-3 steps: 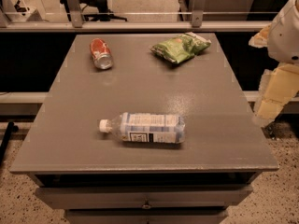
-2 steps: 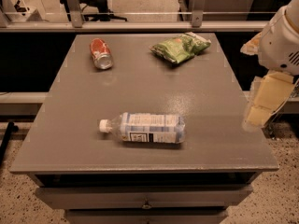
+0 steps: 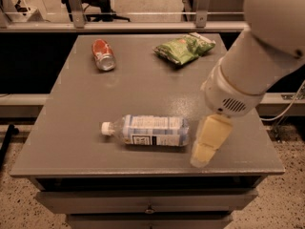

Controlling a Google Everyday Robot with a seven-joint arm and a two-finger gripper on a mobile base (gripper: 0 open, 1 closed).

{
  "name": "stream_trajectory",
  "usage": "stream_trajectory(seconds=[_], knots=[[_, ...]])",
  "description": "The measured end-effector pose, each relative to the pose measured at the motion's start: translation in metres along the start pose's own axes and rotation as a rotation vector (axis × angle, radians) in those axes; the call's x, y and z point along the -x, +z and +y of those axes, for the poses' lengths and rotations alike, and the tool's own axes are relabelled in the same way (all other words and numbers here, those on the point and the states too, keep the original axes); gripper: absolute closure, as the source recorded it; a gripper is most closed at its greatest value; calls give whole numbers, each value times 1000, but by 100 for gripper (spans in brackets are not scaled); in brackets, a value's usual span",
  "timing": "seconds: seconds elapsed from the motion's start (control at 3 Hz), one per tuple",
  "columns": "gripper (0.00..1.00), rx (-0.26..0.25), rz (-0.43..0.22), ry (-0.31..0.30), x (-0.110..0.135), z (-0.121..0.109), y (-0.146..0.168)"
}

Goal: Place blue plastic bottle upright

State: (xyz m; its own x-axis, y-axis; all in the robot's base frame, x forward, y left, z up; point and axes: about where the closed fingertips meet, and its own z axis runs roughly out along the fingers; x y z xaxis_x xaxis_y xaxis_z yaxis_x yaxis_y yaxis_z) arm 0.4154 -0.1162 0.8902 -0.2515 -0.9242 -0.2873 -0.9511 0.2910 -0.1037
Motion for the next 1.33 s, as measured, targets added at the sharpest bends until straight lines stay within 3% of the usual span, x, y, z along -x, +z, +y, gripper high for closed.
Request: stream_trajectory(seconds=[0.33,1.33], knots=[[0,44,-5,11,26,19,47],[0,40,-21,28,81,8,97]])
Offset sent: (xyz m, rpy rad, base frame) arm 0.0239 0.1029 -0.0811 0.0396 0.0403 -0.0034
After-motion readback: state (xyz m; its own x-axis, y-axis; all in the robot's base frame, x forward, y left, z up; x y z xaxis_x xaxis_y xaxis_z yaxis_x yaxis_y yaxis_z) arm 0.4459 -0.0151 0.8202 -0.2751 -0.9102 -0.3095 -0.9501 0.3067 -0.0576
